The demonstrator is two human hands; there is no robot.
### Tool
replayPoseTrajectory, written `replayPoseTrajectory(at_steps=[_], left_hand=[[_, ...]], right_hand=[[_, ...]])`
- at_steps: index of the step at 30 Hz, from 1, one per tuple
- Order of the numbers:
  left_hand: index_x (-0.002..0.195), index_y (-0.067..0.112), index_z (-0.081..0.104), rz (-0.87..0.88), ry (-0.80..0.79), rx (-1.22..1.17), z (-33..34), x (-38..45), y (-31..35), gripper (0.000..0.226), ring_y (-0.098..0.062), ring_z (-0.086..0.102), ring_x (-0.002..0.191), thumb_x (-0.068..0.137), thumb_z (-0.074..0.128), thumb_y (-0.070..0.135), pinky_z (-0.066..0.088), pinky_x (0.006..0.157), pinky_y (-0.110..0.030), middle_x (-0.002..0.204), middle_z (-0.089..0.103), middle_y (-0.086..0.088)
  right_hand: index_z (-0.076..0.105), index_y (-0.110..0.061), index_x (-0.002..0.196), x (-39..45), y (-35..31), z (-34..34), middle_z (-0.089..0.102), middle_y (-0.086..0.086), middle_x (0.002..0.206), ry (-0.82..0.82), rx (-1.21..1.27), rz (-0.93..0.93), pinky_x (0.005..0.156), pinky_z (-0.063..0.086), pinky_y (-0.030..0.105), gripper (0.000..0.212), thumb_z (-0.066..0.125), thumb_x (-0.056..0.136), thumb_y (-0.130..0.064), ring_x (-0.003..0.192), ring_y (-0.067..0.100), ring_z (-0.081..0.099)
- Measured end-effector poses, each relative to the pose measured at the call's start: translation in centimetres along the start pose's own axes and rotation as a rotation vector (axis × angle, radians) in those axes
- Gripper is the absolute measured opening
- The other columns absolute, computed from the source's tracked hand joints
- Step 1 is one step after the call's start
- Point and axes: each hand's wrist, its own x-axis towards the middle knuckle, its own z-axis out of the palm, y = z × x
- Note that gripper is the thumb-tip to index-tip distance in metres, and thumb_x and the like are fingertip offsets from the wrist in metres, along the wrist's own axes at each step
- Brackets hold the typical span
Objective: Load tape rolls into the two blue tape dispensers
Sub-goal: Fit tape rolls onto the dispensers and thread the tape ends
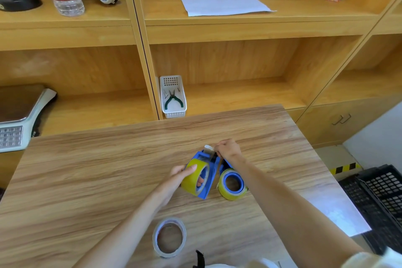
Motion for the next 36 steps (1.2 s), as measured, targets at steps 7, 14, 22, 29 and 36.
replayPoseTrajectory(at_steps=[7, 14, 22, 29, 36], left_hand=[[0.123, 0.001, 0.057, 0.015, -0.311, -0.044, -0.7, -0.5, -0.1, 0.038, -0.026, 0.066, 0.100, 0.090, 0.061, 0.021, 0.052, 0.083, -0.031, 0.111, 0.070, -0.022], [0.083, 0.007, 0.069, -0.003, 0.075, 0.102, 0.5, -0.4, 0.4, 0.045, -0.017, 0.067, 0.063, 0.082, 0.061, 0.051, 0.052, 0.060, -0.024, 0.068, 0.073, -0.012], [0.121, -0.003, 0.058, -0.003, -0.268, -0.046, -0.2, -0.5, 0.1, 0.034, -0.028, 0.067, 0.099, 0.095, 0.055, 0.020, 0.053, 0.084, -0.033, 0.108, 0.071, -0.021], [0.135, 0.001, 0.046, 0.032, -0.450, 0.005, -0.9, -0.8, 0.2, 0.040, -0.032, 0.059, 0.116, 0.095, 0.051, 0.002, 0.046, 0.097, -0.037, 0.126, 0.060, -0.028], [0.138, 0.002, 0.042, 0.039, -0.507, 0.039, -1.0, -1.1, 1.1, 0.047, -0.034, 0.055, 0.122, 0.092, 0.053, -0.005, 0.045, 0.102, -0.041, 0.130, 0.058, -0.025]], right_hand=[[0.072, -0.008, 0.078, 0.7, 0.1, -1.0, 0.069, 0.014, 0.080, 0.058, 0.033, 0.062, 0.058, 0.044, 0.030, 0.024, 0.052, 0.087, -0.017, 0.062, 0.025, 0.054], [0.063, -0.015, 0.074, 0.9, 0.8, -0.5, 0.065, 0.007, 0.078, 0.068, 0.063, 0.018, 0.064, 0.047, 0.033, 0.017, 0.056, 0.087, -0.022, 0.067, 0.023, 0.054], [0.069, -0.012, 0.100, 1.0, 0.6, -1.2, 0.072, 0.012, 0.093, 0.147, 0.057, 0.044, 0.061, 0.044, 0.032, 0.031, 0.047, 0.084, -0.026, 0.070, 0.025, 0.055], [0.066, -0.010, 0.100, 0.9, 0.5, -1.5, 0.067, 0.008, 0.083, 0.173, 0.012, 0.048, 0.060, 0.043, 0.030, 0.028, 0.048, 0.084, -0.024, 0.069, 0.024, 0.055], [0.055, -0.012, 0.091, 1.0, -0.3, -1.8, 0.060, 0.006, 0.078, 0.180, -0.016, 0.064, 0.061, 0.043, 0.029, 0.014, 0.047, 0.083, -0.019, 0.068, 0.024, 0.055]])
